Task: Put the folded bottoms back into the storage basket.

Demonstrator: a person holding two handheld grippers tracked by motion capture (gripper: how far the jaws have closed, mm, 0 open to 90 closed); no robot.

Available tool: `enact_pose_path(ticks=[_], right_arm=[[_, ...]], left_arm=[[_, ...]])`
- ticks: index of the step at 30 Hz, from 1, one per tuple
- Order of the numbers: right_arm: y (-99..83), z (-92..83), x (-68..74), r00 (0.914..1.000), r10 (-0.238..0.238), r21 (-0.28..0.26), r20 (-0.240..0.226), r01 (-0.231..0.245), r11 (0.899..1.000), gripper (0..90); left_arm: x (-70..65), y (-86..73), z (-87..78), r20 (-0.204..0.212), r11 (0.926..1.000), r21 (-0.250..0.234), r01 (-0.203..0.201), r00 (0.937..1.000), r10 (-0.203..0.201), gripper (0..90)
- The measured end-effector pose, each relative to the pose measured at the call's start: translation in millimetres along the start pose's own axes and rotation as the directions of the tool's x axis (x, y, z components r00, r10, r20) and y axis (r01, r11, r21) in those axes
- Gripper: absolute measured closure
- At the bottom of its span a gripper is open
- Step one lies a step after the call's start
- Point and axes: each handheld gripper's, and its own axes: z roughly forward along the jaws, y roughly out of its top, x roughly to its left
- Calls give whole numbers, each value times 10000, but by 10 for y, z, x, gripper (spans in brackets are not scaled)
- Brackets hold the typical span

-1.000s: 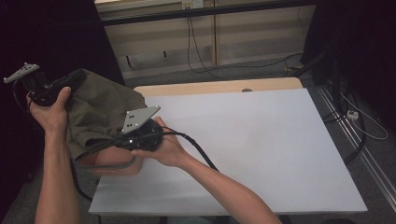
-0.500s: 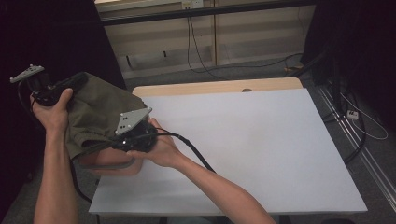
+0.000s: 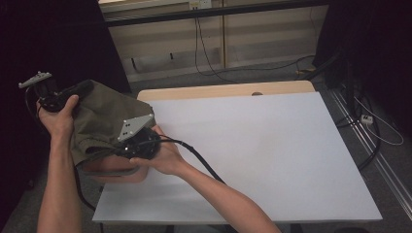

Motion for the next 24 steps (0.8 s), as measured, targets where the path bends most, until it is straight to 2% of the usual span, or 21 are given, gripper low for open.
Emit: enact_pose_path(ticks=[3, 7, 10, 18, 24], right_arm=[[-14, 53, -1, 10000, 63, 70, 0, -63, 10000, 841], [-55, 115, 29, 10000, -17, 160, -1, 17, 9999, 841], [-96, 156, 45, 10000, 39, 193, -15, -38, 9998, 841], [-129, 252, 82, 9999, 49, 366, 108, -53, 9993, 840], [-157, 316, 89, 9999, 95, 482, 132, -101, 9988, 839]], left_arm=[[27, -33, 10, -83, 9998, 180, -55, 9999, 57, 867], [44, -79, 13, -21, 9997, 173, 166, 9999, -166, 868], [38, -93, -4, -59, 9994, 330, -115, 9999, 117, 868], [176, -223, 6, -259, 9984, 512, 256, 9994, -243, 867], [232, -280, 27, -201, 9970, 718, 281, 9994, -267, 867]])
